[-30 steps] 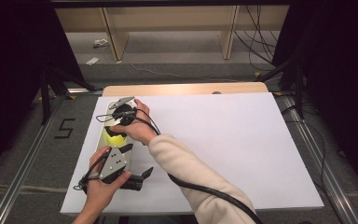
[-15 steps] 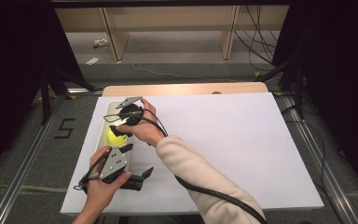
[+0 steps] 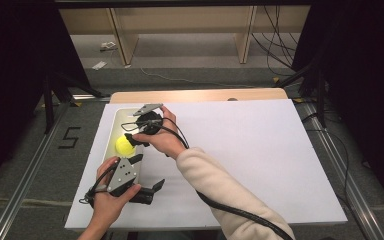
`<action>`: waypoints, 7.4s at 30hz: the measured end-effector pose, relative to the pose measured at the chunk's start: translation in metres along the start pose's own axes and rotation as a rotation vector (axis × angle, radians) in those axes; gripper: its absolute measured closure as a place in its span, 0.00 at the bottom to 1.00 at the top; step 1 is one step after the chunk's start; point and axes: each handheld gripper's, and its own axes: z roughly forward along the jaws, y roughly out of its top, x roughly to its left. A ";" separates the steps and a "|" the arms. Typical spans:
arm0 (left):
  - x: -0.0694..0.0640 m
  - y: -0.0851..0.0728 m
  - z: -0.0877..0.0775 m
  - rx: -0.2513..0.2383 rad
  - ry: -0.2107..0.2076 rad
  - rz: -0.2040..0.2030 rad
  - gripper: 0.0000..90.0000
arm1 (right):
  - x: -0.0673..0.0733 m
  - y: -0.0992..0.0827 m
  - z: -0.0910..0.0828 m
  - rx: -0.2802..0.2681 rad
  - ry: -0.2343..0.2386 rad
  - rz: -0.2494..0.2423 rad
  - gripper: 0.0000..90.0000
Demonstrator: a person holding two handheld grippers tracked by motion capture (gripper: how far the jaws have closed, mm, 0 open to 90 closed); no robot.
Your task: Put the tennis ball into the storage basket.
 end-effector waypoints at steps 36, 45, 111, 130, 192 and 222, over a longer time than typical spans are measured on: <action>0.000 0.000 0.000 0.002 0.002 -0.003 0.00 | -0.044 -0.043 -0.061 -0.002 -0.081 0.065 0.21; 0.000 0.000 0.001 0.002 0.002 -0.005 0.00 | -0.057 -0.058 -0.080 -0.003 -0.111 0.085 0.21; 0.000 0.000 0.000 -0.001 0.015 -0.009 0.00 | -0.109 -0.144 -0.191 -0.054 -0.253 0.216 0.21; 0.000 0.000 0.000 -0.002 0.018 -0.010 0.00 | -0.113 -0.167 -0.213 -0.057 -0.284 0.241 0.21; 0.002 0.000 -0.001 -0.006 0.024 -0.017 0.00 | -0.103 -0.219 -0.280 -0.068 -0.336 0.266 0.21; 0.003 0.000 -0.002 -0.010 0.027 -0.020 0.00 | -0.094 -0.231 -0.295 -0.064 -0.339 0.256 0.20</action>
